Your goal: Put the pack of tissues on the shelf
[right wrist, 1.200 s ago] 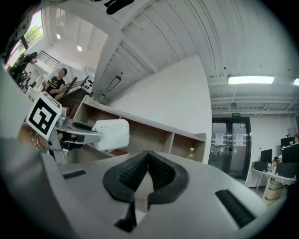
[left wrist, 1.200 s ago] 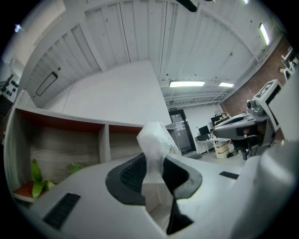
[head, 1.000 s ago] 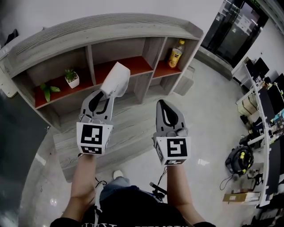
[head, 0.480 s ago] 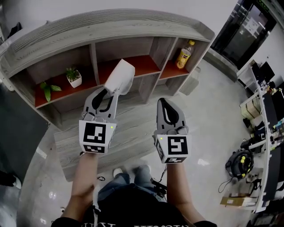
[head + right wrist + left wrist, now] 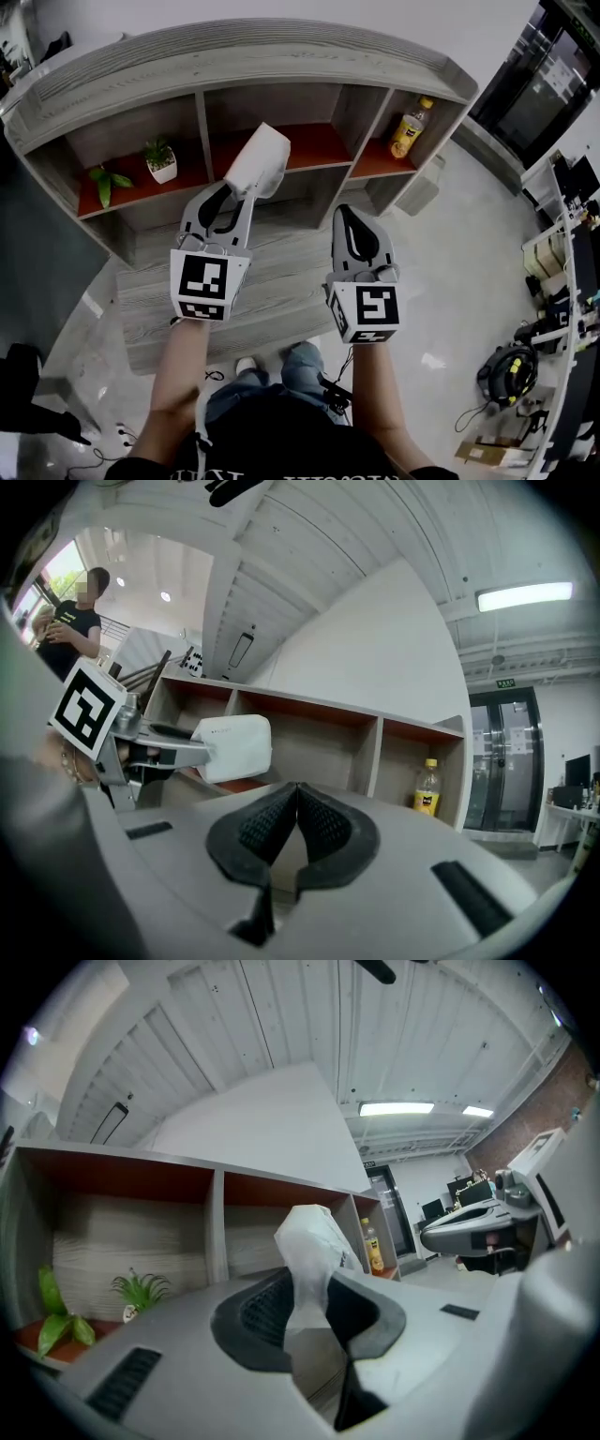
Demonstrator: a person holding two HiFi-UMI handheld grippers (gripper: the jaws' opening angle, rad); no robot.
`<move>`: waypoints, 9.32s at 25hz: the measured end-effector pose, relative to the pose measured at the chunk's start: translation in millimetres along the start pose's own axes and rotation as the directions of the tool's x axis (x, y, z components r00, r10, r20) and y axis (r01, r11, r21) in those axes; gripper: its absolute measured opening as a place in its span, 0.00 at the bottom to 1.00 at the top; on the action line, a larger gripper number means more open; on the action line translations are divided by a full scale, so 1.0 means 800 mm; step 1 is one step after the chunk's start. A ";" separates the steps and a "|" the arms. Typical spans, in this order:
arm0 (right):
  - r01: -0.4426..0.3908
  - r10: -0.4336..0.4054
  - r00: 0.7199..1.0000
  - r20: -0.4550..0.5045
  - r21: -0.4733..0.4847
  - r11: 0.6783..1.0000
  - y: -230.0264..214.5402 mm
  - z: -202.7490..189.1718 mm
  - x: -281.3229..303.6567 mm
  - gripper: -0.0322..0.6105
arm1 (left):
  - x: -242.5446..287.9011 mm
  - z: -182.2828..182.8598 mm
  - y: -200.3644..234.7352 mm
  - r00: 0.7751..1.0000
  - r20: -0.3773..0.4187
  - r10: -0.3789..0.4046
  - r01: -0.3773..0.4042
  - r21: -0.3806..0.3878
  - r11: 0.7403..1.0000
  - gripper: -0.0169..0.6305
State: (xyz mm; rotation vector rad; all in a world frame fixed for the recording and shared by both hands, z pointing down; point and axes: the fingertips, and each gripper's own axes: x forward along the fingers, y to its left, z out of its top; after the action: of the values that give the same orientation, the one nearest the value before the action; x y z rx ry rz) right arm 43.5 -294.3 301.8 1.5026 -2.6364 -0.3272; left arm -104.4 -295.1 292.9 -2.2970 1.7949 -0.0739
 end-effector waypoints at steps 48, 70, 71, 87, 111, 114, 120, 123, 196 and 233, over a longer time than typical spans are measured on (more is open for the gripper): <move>-0.409 0.392 0.909 0.140 0.115 0.905 -0.076 -0.018 0.157 0.08 | 0.102 -0.042 0.010 0.924 -0.123 0.362 -0.340 -0.697 0.631 0.17; -0.398 0.382 0.914 0.138 0.114 0.910 -0.061 -0.015 0.156 0.08 | 0.107 -0.102 -0.006 0.956 -0.103 0.274 -0.074 -0.991 -0.113 0.17; -0.399 0.383 0.914 0.137 0.113 0.910 -0.060 -0.015 0.156 0.08 | 0.107 -0.106 -0.006 0.956 -0.113 0.272 -0.077 -0.987 -0.141 0.17; -0.402 0.389 0.913 0.122 0.106 0.910 -0.047 -0.015 0.160 0.08 | 0.111 -0.106 0.004 0.955 -0.109 0.277 -0.048 -0.975 -0.219 0.22; -0.345 0.340 0.939 0.055 0.133 0.929 -0.044 -0.038 0.123 0.08 | 0.092 -0.100 -0.022 0.977 -0.054 0.204 -0.001 -0.968 -0.253 0.57; -0.343 0.339 0.939 0.050 0.136 0.929 -0.041 -0.041 0.119 0.08 | 0.087 -0.104 -0.026 0.978 -0.061 0.199 -0.010 -0.969 -0.247 0.57; -0.342 0.339 0.940 0.044 0.135 0.930 -0.036 -0.043 0.114 0.08 | 0.078 -0.118 -0.034 0.977 -0.094 0.192 -0.039 -0.962 -0.269 0.57; -0.340 0.338 0.940 0.043 0.135 0.931 -0.036 -0.043 0.113 0.08 | 0.074 -0.122 -0.037 0.976 -0.107 0.191 -0.053 -0.962 -0.267 0.54; -0.243 0.239 0.970 0.049 0.122 0.962 -0.012 0.002 0.071 0.07 | 0.051 -0.114 0.004 0.989 -0.132 0.074 -0.142 -0.977 0.160 0.37; -0.056 0.051 0.997 0.062 0.072 0.996 0.032 0.045 0.007 0.07 | -0.031 -0.011 0.030 1.000 -0.007 0.022 -0.023 -0.154 0.988 0.12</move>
State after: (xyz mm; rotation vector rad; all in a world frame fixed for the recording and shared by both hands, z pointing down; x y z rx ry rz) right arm 12.2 -281.5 272.9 1.4618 -2.7589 -0.2783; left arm -134.7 -277.8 298.7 -2.3808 1.8902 0.0644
